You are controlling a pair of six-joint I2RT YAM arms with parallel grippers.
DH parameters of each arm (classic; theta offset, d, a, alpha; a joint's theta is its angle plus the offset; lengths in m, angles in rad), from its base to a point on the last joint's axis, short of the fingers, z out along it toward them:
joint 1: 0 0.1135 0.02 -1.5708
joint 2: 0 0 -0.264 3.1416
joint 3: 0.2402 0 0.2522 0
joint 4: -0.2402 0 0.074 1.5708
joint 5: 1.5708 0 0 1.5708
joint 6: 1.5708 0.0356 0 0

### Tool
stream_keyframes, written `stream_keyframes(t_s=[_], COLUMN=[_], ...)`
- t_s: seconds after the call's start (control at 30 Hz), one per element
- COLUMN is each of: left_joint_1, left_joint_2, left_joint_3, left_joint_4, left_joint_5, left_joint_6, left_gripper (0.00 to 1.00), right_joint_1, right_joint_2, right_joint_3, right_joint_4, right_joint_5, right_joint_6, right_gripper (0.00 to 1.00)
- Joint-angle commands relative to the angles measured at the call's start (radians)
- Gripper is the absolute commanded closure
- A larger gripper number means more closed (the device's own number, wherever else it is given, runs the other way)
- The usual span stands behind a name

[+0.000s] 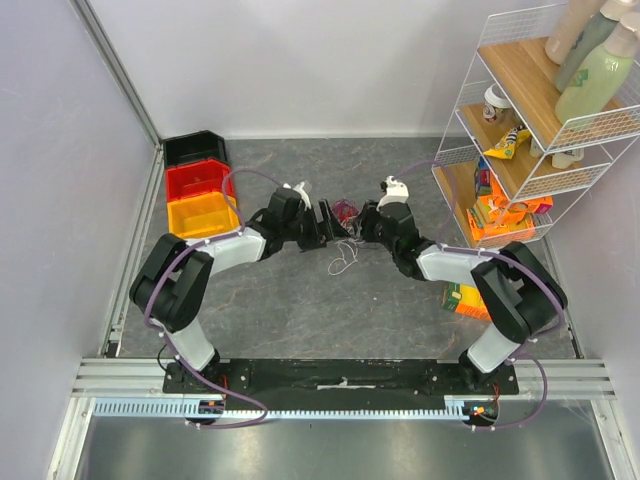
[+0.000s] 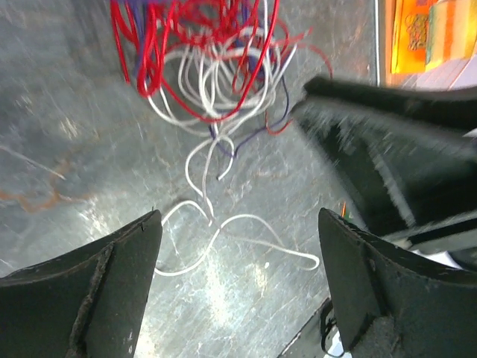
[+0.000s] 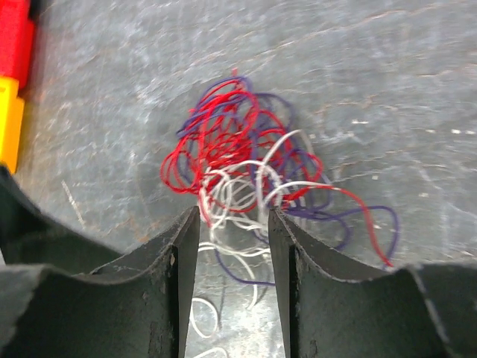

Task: Untangle the cables

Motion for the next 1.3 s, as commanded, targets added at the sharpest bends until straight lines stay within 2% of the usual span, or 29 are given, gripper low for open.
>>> stream_keyframes(t_s=[0.0,0.1,0.17,0.23,0.4,0.43,0.47,0.5,0.53,0.7,0.93,1.07,1.27], left_joint_1=[-0.037,-0.055,-0.066,-0.071,-0.072,-0.072,-0.071,-0.074,-0.074,-0.082,-0.120,-0.158,-0.183], left_joint_2=[-0.022,-0.008,0.012,0.038,0.084,0.080,0.073,0.061,0.044,-0.072,-0.226,-0.365,-0.734], left_joint_3=[-0.078,-0.089,-0.089,-0.084,-0.050,-0.047,-0.043,-0.043,-0.046,-0.105,-0.155,-0.125,-0.161], left_joint_4=[0.124,0.132,0.161,0.201,0.238,0.233,0.216,0.193,0.181,0.124,0.055,-0.089,-0.265], left_joint_5=[0.016,0.028,0.043,0.054,0.057,0.051,0.040,0.027,0.016,-0.049,-0.065,-0.120,-0.292], left_joint_6=[-0.074,-0.088,-0.109,-0.132,-0.145,-0.137,-0.128,-0.117,-0.105,-0.036,0.036,0.143,0.222], left_gripper=[0.07,0.06,0.09,0.16,0.54,0.65,0.84,0.95,0.98,0.98,0.98,0.98,0.99], right_joint_1=[-0.030,-0.053,-0.059,-0.059,-0.059,-0.057,-0.056,-0.056,-0.056,-0.027,0.021,0.030,0.029], right_joint_2=[-0.045,-0.085,-0.114,-0.113,-0.032,-0.007,0.010,0.024,0.035,0.107,0.194,0.243,0.246], right_joint_3=[-0.025,-0.075,-0.094,-0.084,-0.037,-0.020,-0.006,0.003,0.012,0.096,0.227,0.294,0.302], right_joint_4=[-0.048,-0.010,0.013,0.012,0.035,0.032,0.032,0.033,0.037,0.003,-0.117,-0.219,-0.287], right_joint_5=[0.121,0.139,0.138,0.123,0.002,-0.026,-0.041,-0.048,-0.057,-0.089,0.003,0.141,0.309], right_joint_6=[0.068,0.079,0.063,0.044,0.024,0.020,0.018,0.015,0.009,-0.057,-0.098,-0.082,-0.019], right_gripper=[0.50,0.50,0.50,0.50,0.50,0.50,0.50,0.48,0.44,0.31,0.30,0.36,0.46])
